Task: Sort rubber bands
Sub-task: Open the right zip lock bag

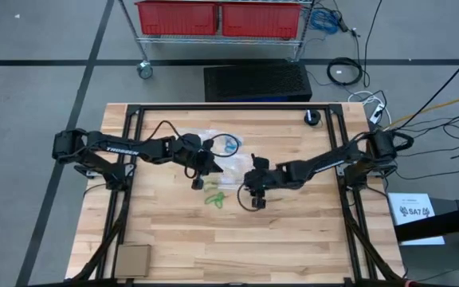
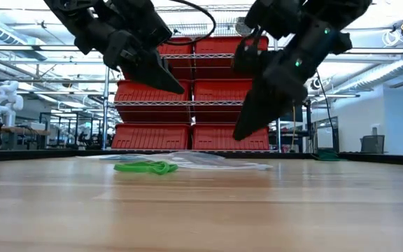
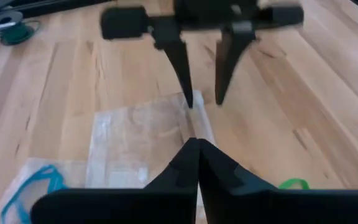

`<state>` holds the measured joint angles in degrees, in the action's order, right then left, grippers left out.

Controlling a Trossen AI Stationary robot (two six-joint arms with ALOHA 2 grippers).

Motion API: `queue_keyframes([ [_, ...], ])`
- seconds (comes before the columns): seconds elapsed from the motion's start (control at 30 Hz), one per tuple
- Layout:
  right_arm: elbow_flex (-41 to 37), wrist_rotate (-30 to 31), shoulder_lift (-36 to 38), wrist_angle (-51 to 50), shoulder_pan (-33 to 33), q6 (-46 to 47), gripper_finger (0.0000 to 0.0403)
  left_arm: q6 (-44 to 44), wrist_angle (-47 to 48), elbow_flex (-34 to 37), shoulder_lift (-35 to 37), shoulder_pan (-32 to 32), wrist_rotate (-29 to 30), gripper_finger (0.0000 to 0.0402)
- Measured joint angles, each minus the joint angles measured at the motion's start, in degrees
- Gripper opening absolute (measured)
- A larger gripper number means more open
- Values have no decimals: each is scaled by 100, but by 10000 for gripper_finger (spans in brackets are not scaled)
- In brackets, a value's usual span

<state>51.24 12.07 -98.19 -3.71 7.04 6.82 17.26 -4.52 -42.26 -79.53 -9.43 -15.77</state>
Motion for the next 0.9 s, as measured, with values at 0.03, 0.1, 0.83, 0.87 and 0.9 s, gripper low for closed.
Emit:
queue_keyframes([
  [0.03,74,146,-135,-4,26,-42,144,0,12,0,5,-27,-14,7],
  [0.1,223,223,-396,-90,40,-123,139,2,25,0,29,-65,-21,7],
  [0.83,1247,-141,-722,-3722,290,-1310,2,-33,537,109,1003,-868,-435,2],
  [0.87,1234,-233,-644,-4017,295,-1202,3,-34,539,109,1003,-874,-435,2],
  [0.9,1231,-326,-554,-4253,290,-1021,7,-39,550,109,1003,-879,-435,2],
])
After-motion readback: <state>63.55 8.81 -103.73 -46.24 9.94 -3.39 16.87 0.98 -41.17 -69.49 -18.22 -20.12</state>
